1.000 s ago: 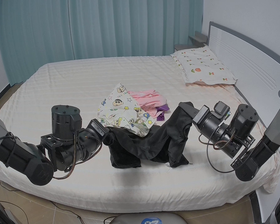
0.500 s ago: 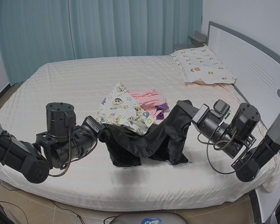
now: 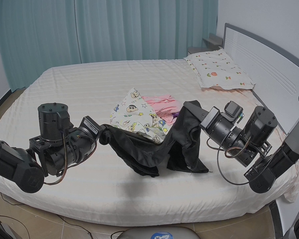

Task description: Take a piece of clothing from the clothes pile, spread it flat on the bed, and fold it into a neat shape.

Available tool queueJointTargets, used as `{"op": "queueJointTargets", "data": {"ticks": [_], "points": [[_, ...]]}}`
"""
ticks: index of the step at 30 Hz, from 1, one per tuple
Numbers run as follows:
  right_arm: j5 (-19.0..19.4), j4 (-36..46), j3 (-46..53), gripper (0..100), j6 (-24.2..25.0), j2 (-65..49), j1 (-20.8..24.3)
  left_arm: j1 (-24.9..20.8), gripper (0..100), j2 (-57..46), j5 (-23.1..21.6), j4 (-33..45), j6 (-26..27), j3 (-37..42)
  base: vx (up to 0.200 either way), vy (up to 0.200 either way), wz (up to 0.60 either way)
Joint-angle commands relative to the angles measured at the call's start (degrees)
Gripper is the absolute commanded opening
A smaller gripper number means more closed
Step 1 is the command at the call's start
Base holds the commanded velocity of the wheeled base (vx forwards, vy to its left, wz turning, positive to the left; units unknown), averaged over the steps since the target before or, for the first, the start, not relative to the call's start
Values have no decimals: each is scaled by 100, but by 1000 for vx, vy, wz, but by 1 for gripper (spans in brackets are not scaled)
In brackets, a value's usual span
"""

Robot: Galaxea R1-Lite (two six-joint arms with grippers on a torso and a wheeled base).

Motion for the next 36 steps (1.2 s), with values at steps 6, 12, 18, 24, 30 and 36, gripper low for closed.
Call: {"op": "queueJointTargets", "data": {"ticks": [6, 12, 18, 24, 30, 36], "points": [[12, -14, -199, 0, -212, -53, 221, 59, 0, -262, 2, 8, -10, 20, 0, 200, 0], [12, 144, -260, 0, -265, -18, 423, 59, 0, -359, 2, 17, -10, 46, 0, 200, 0], [3, 162, -410, 0, -274, 246, 564, 59, 0, -359, 2, 61, -81, 55, 0, 200, 0], [-14, 153, -436, 0, -274, 395, 634, 50, 0, -342, -7, 61, -81, 99, 0, 200, 0], [-32, 135, -471, 0, -274, 360, 634, 59, 0, -342, -7, 70, -81, 99, 0, 200, 0], [-32, 82, -462, 0, -283, 342, 634, 77, 0, -333, 2, 70, -72, 90, 0, 200, 0]]}}
